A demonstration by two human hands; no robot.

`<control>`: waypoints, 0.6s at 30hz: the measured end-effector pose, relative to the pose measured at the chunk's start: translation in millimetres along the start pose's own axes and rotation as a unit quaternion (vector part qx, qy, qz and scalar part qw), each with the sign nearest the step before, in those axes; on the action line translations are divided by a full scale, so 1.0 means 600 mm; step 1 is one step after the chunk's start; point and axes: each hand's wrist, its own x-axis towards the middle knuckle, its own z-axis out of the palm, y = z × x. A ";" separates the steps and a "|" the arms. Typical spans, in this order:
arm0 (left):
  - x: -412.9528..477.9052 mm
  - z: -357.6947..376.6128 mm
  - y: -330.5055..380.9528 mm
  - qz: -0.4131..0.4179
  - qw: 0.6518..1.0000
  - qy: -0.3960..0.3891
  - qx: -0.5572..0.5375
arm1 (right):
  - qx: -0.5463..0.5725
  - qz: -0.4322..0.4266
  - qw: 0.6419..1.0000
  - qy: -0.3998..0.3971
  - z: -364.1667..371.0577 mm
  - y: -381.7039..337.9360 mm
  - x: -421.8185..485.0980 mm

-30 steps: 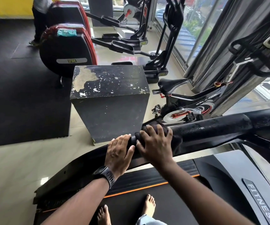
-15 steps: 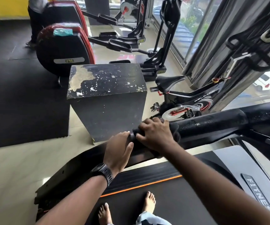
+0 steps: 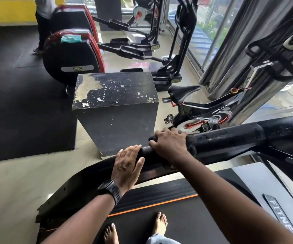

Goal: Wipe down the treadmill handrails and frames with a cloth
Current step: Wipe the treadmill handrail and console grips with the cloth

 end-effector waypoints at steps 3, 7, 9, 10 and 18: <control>0.002 0.006 0.009 -0.011 1.000 0.017 0.006 | -0.019 0.059 0.995 0.076 0.026 -0.006 -0.048; 0.003 0.012 0.011 -0.017 0.999 0.029 0.020 | -0.007 -0.046 0.991 0.126 0.061 -0.023 -0.079; 0.003 0.013 0.012 -0.025 0.999 0.028 0.021 | -0.012 -0.104 0.990 0.098 0.043 -0.016 -0.050; 0.002 0.012 0.013 -0.027 0.999 0.030 0.022 | -0.014 -0.114 0.991 0.063 0.029 -0.010 -0.035; 0.004 0.010 0.015 -0.027 0.999 0.015 0.025 | -0.006 0.047 0.993 0.112 0.053 -0.022 -0.082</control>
